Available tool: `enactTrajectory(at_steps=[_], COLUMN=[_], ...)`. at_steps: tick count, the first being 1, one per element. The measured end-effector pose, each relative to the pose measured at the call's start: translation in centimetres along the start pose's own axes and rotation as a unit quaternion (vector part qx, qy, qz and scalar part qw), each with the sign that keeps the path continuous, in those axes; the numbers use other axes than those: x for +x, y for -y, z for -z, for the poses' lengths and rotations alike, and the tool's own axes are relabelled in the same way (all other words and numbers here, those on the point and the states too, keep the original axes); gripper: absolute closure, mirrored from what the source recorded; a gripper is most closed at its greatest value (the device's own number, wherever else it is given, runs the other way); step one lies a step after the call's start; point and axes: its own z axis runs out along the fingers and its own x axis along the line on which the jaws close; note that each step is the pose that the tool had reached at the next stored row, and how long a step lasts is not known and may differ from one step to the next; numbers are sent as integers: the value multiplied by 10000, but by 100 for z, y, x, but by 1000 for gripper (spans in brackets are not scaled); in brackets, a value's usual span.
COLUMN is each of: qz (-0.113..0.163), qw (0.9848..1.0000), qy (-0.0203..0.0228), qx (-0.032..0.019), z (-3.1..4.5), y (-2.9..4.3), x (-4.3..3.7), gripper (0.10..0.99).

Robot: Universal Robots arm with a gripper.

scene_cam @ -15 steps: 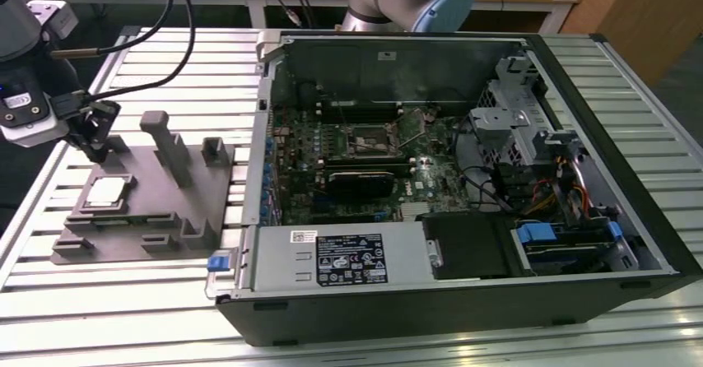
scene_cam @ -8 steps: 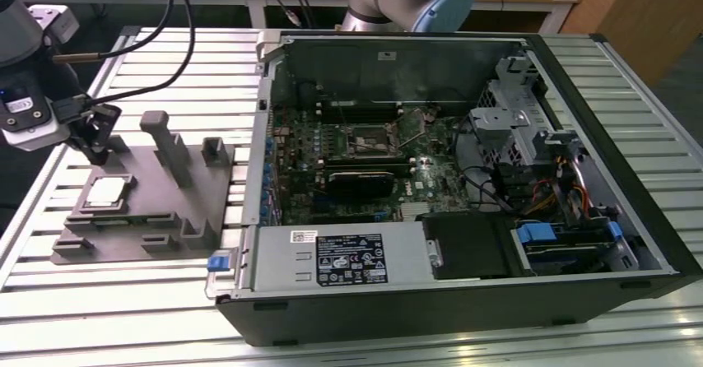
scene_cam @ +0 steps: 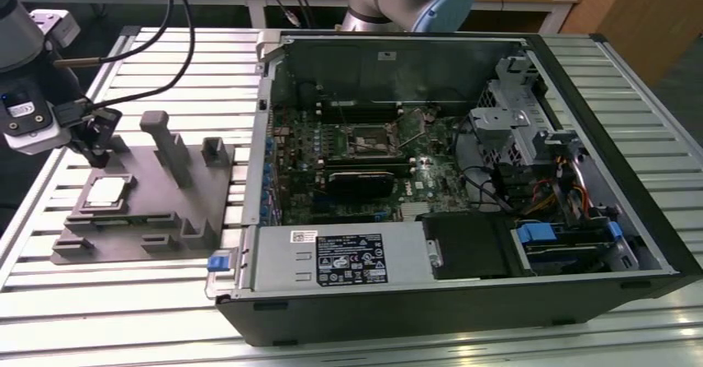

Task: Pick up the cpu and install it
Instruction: 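Pick up the cpu and move it towards the insertion slot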

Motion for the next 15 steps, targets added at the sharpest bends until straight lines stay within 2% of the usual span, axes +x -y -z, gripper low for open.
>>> enactTrajectory(at_steps=[8, 15], qz=[0, 0], qw=[10000, 10000], qy=[1, 1], qx=[3, 7], z=[-53, -96], y=[21, 82], x=[8, 9], gripper=[980, 980])
